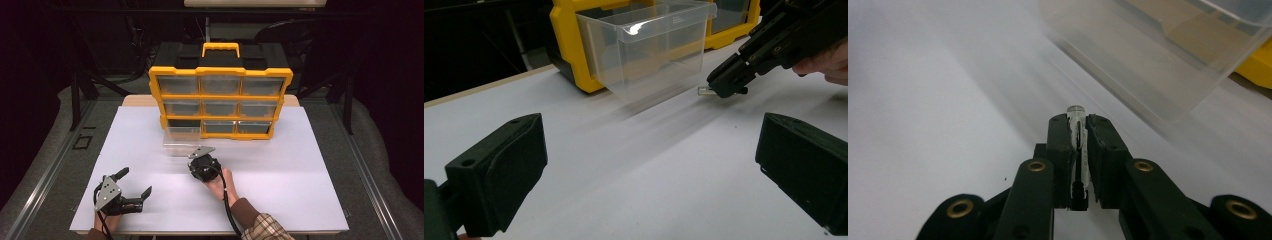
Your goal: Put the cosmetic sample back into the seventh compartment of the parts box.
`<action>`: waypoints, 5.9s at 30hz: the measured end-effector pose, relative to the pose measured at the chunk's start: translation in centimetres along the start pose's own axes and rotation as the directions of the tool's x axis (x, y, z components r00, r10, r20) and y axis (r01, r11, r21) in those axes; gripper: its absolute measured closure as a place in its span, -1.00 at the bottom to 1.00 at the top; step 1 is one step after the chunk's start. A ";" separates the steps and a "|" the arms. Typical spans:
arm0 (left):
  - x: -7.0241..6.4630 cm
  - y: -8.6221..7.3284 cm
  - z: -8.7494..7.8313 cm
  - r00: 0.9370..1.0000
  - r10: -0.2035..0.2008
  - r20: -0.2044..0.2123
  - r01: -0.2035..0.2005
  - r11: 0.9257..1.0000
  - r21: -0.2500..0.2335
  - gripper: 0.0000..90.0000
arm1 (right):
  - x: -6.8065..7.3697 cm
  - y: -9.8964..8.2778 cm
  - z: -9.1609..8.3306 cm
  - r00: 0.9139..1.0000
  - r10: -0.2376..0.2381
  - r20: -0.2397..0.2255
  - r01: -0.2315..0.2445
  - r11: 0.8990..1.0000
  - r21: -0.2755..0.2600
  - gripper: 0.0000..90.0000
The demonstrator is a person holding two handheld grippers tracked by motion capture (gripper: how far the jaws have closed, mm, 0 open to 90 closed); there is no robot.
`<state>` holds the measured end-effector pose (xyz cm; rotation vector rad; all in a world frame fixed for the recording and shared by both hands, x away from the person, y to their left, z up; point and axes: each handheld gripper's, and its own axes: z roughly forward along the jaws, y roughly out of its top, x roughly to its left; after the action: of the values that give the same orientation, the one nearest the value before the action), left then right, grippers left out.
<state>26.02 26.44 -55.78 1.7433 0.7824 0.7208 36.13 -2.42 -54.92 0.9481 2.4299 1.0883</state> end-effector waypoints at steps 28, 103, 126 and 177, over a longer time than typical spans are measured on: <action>-0.1 0.1 0.1 1.000 0.001 -0.002 -0.001 1.000 0.001 -1.00 | -2.2 -1.5 -2.9 1.000 0.022 0.017 -0.022 0.999 -0.024 0.79; -0.1 0.0 0.1 1.000 0.009 0.008 -0.009 1.000 -0.005 -1.00 | -7.2 -0.2 -7.4 0.992 0.080 0.096 -0.066 0.989 -0.133 0.80; -0.2 0.0 -0.2 1.000 0.008 0.003 -0.008 1.000 -0.018 -1.00 | -7.7 1.9 -7.6 0.992 0.056 0.112 -0.039 0.988 -0.149 0.80; -0.1 0.0 -0.1 1.000 0.006 0.002 -0.006 1.000 -0.015 -1.00 | -7.3 5.9 -9.5 0.990 -0.005 0.138 0.031 0.981 -0.190 0.80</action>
<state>25.87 26.46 -55.75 1.7331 0.7689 0.7264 39.15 -9.69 -44.13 0.9048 2.1751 1.1852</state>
